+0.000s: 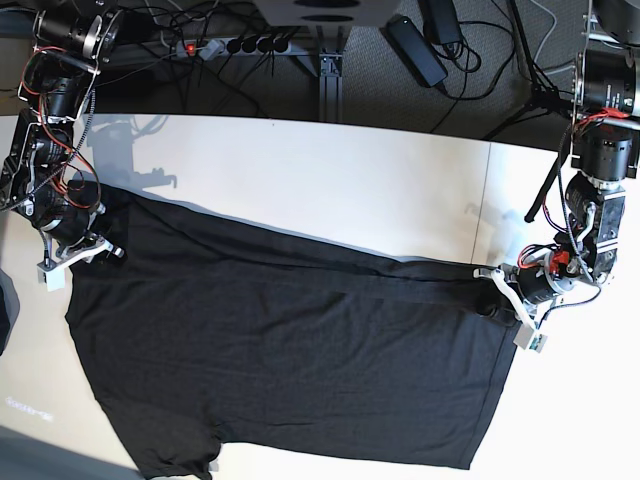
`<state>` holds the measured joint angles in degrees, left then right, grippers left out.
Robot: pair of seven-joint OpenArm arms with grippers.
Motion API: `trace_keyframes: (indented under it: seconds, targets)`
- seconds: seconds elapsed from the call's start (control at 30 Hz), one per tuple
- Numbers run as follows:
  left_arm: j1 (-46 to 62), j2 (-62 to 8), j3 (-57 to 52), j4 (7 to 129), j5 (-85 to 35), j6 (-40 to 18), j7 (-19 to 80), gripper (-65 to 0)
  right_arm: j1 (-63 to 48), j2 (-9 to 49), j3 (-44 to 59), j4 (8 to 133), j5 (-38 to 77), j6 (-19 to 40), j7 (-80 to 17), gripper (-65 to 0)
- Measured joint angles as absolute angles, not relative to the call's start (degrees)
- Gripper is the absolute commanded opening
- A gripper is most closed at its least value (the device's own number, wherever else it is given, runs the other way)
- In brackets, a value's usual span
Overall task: Fold the T-shirt properly
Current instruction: 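Drag the shirt edge back toward the arms and release both grippers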
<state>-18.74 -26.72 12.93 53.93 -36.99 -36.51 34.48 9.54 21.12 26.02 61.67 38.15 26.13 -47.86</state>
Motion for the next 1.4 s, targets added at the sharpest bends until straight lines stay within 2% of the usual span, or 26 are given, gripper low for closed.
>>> trace_keyframes:
  seconds: [0.27,0.77,1.07,1.4]
  targets:
    - [-8.47,-28.25,12.16,64.79,-41.41,-39.09,35.51,-65.0,2.28,23.66,26.02,65.21,43.29,26.39,-47.57,-65.0]
    - [12.23,-27.92,-0.01,81.82,-41.67,-39.92,36.40,-65.0,-6.87,29.74,25.98,71.42,46.24,26.57,-49.56,-65.0]
    - [18.31,-27.75,-3.14,87.15,-41.17,-39.92,37.52,-65.0,-8.91,31.44,25.98,71.68,47.42,26.57,-49.56,-65.0]
    - [18.52,-27.75,-3.44,87.96,-39.90,-39.90,36.16,-65.0,-8.91,31.46,25.98,71.68,47.66,26.57,-49.98,-65.0]
